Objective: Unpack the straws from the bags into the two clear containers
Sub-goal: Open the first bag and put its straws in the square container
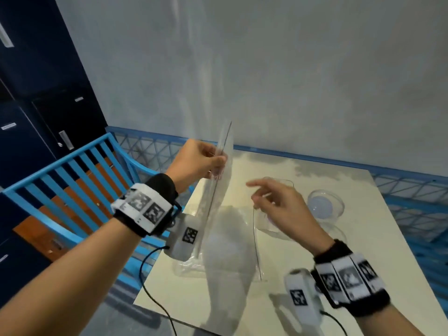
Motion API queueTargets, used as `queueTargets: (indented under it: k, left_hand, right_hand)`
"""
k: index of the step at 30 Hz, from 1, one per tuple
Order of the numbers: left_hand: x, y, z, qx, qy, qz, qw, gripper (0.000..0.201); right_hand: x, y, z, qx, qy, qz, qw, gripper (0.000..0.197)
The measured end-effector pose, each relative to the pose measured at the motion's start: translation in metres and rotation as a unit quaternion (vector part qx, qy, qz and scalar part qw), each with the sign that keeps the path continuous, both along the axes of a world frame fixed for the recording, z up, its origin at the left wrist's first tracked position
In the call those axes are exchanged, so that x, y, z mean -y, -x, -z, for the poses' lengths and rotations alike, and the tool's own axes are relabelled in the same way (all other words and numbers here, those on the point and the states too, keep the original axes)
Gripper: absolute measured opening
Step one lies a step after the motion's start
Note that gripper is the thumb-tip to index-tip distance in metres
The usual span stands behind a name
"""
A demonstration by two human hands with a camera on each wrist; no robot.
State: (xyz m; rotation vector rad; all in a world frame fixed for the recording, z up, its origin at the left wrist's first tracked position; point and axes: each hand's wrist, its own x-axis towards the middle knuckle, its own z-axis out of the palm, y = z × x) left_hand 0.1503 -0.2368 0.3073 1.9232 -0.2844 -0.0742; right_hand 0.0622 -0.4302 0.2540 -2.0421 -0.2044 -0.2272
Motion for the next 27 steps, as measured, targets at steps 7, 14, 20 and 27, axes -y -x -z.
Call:
queueTargets:
  k: [7, 14, 20, 27]
  left_hand:
    - [0.031, 0.032, 0.049, 0.028, -0.042, 0.053, 0.997, 0.023]
    - [0.013, 0.027, 0.047, -0.077, 0.077, -0.005, 0.994, 0.032]
    - [0.031, 0.021, 0.025, -0.047, 0.028, 0.006, 0.999, 0.036]
    - [0.019, 0.017, 0.016, -0.066, 0.081, 0.02, 0.994, 0.004]
  right_hand:
    - [-0.044, -0.043, 0.008, -0.087, -0.145, 0.114, 0.979, 0.013]
    - [-0.03, -0.029, 0.015, -0.13, -0.199, 0.051, 0.97, 0.013]
    - [-0.046, -0.02, 0.002, 0.03, 0.161, 0.068, 0.984, 0.021]
    - [-0.03, -0.017, 0.004, -0.014, 0.007, 0.061, 0.998, 0.026]
